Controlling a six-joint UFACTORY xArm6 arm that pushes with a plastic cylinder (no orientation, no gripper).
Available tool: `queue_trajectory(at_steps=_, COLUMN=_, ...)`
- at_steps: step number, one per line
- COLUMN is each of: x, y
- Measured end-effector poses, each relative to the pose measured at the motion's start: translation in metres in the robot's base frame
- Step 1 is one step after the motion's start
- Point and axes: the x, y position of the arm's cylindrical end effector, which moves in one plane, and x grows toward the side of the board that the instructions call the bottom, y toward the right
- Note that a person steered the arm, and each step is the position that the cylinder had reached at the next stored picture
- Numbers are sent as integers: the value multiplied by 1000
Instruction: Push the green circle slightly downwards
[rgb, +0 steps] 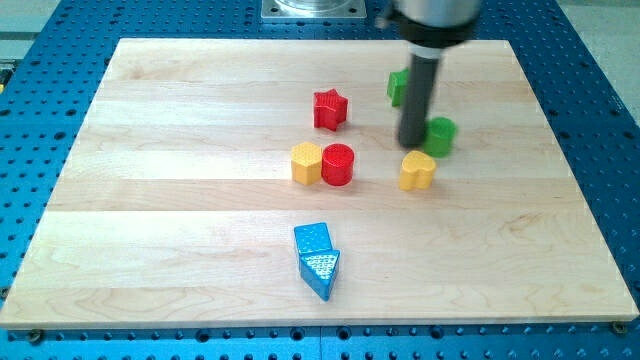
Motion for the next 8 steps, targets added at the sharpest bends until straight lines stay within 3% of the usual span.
queue_trajectory(at_steps=1, x=-47, y=-64)
queue_trajectory(at_steps=2, x=-40, y=11)
queue_trajectory(at_steps=4, x=92, y=88)
queue_trajectory(at_steps=6, x=-3, y=83)
queue_trajectory(at_steps=8, x=-2, y=60)
